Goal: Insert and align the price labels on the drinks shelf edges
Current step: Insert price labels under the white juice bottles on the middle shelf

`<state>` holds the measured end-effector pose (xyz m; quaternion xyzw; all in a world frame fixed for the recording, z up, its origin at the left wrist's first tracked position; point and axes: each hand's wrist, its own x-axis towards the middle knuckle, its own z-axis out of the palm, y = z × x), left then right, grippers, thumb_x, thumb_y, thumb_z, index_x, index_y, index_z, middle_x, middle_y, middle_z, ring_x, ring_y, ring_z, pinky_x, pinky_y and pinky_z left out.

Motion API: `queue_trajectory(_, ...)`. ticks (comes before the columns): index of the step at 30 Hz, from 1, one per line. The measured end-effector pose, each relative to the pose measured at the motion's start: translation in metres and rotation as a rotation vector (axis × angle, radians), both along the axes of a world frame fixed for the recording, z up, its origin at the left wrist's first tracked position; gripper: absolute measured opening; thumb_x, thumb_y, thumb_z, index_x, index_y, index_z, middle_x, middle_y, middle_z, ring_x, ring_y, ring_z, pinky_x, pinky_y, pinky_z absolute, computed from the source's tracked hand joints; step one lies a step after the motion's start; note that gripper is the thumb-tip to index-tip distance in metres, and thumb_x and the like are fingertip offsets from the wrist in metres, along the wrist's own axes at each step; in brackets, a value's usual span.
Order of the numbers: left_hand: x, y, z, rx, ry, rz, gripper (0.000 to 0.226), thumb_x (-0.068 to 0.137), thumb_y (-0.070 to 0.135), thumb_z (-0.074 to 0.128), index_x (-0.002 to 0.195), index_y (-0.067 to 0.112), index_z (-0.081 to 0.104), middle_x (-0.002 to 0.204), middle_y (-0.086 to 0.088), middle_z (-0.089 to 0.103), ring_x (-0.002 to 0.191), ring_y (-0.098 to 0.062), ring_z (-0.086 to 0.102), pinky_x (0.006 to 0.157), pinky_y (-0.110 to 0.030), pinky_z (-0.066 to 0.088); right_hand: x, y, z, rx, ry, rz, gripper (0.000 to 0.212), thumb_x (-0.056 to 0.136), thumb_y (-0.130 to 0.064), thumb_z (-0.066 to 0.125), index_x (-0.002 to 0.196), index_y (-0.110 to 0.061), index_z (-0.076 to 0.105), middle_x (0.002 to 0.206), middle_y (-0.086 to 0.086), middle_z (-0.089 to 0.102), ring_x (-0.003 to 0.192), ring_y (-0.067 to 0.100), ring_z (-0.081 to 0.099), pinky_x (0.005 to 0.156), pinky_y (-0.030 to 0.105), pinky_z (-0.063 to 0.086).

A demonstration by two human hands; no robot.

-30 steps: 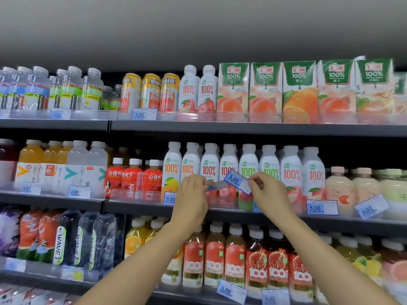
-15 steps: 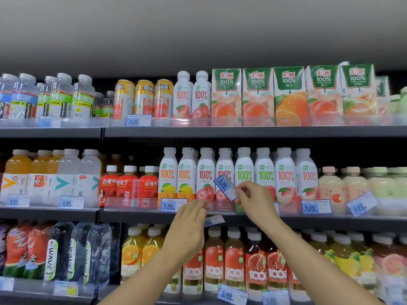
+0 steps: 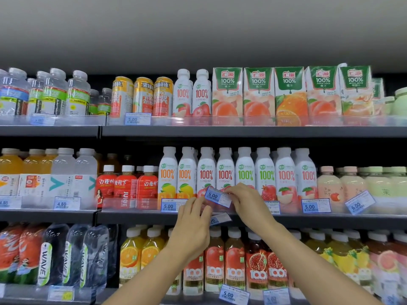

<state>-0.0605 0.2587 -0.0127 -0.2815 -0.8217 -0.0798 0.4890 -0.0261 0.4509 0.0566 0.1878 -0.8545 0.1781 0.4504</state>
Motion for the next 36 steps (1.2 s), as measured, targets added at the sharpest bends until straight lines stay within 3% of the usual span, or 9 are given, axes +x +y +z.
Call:
queue_trajectory(4, -0.001, 0.000, 0.000, 0.017, 0.000, -0.022, 0.021, 0.095, 0.023, 0.046, 0.115, 0.015, 0.050, 0.139, -0.012, 0.048, 0.133, -0.035, 0.038, 0.106, -0.053, 0.039, -0.001, 0.000, -0.005, 0.076, 0.014, -0.056, 0.027, 0.098, -0.021, 0.052, 0.122, -0.019, 0.065, 0.109, -0.001, 0.064, 0.101, 0.018, 0.058, 0.083, 0.036, 0.052)
queue_trajectory(7, -0.001, 0.000, 0.000, 0.028, 0.011, -0.037, 0.020, 0.094, 0.021, 0.050, 0.113, 0.015, 0.051, 0.136, -0.012, 0.049, 0.131, -0.035, 0.041, 0.104, -0.052, 0.041, -0.002, 0.000, -0.005, 0.066, 0.023, -0.058, 0.027, 0.098, -0.022, 0.053, 0.122, -0.019, 0.064, 0.110, -0.002, 0.064, 0.101, 0.016, 0.058, 0.084, 0.031, 0.051)
queue_trajectory(10, -0.001, -0.001, 0.000, 0.035, 0.013, -0.043, 0.021, 0.093, 0.019, 0.053, 0.112, 0.014, 0.052, 0.136, -0.013, 0.050, 0.130, -0.036, 0.042, 0.102, -0.052, 0.042, -0.005, 0.000, 0.001, -0.078, 0.074, -0.008, 0.021, 0.097, -0.018, 0.055, 0.114, -0.017, 0.068, 0.103, -0.003, 0.066, 0.096, 0.014, 0.059, 0.082, 0.024, 0.047)
queue_trajectory(14, -0.002, -0.002, -0.001, 0.030, 0.025, -0.054, 0.021, 0.093, 0.018, 0.051, 0.113, 0.013, 0.051, 0.134, -0.014, 0.051, 0.128, -0.037, 0.043, 0.102, -0.053, 0.041, -0.006, -0.007, 0.006, -0.113, 0.088, 0.011, 0.018, 0.094, -0.013, 0.059, 0.108, -0.016, 0.071, 0.100, -0.002, 0.069, 0.092, 0.011, 0.060, 0.083, 0.024, 0.048)
queue_trajectory(18, -0.001, -0.002, 0.000, 0.039, 0.031, -0.071, 0.021, 0.093, 0.019, 0.050, 0.113, 0.013, 0.051, 0.132, -0.012, 0.051, 0.126, -0.034, 0.044, 0.101, -0.050, 0.041, -0.008, -0.005, -0.001, -0.010, 0.012, 0.003, 0.022, 0.096, -0.016, 0.055, 0.112, -0.020, 0.070, 0.104, -0.004, 0.067, 0.097, 0.012, 0.057, 0.084, 0.023, 0.043)
queue_trajectory(21, 0.000, -0.002, 0.000, 0.045, 0.028, -0.073, 0.019, 0.093, 0.019, 0.052, 0.111, 0.013, 0.053, 0.132, -0.011, 0.051, 0.127, -0.033, 0.044, 0.101, -0.049, 0.041, -0.008, -0.002, -0.007, 0.077, 0.002, -0.035, 0.023, 0.096, -0.015, 0.055, 0.113, -0.018, 0.070, 0.107, -0.002, 0.064, 0.103, 0.016, 0.053, 0.087, 0.032, 0.046)
queue_trajectory(30, -0.001, -0.001, 0.003, 0.052, 0.015, -0.089, 0.021, 0.094, 0.024, 0.043, 0.109, 0.013, 0.052, 0.131, -0.010, 0.051, 0.126, -0.032, 0.043, 0.100, -0.047, 0.040, -0.011, -0.001, -0.013, 0.237, 0.077, -0.157, 0.033, 0.082, 0.003, 0.067, 0.110, -0.013, 0.072, 0.099, 0.002, 0.063, 0.096, 0.025, 0.054, 0.076, 0.039, 0.051)
queue_trajectory(33, -0.004, 0.001, 0.009, 0.080, 0.007, -0.111, 0.023, 0.095, 0.028, 0.037, 0.109, 0.016, 0.051, 0.128, -0.005, 0.051, 0.120, -0.027, 0.044, 0.098, -0.043, 0.040, -0.003, 0.002, -0.011, 0.176, 0.102, -0.116, 0.030, 0.088, -0.005, 0.060, 0.116, -0.013, 0.069, 0.106, 0.000, 0.063, 0.101, 0.020, 0.052, 0.085, 0.036, 0.050)
queue_trajectory(36, -0.005, 0.011, 0.015, 0.044, 0.095, -0.111, 0.017, 0.094, 0.023, 0.042, 0.106, 0.015, 0.052, 0.116, -0.003, 0.052, 0.107, -0.027, 0.046, 0.091, -0.042, 0.039, 0.015, 0.009, -0.011, 0.027, 0.004, 0.041, 0.038, 0.091, -0.013, 0.050, 0.128, -0.018, 0.060, 0.108, -0.012, 0.060, 0.105, 0.008, 0.047, 0.094, 0.028, 0.044)
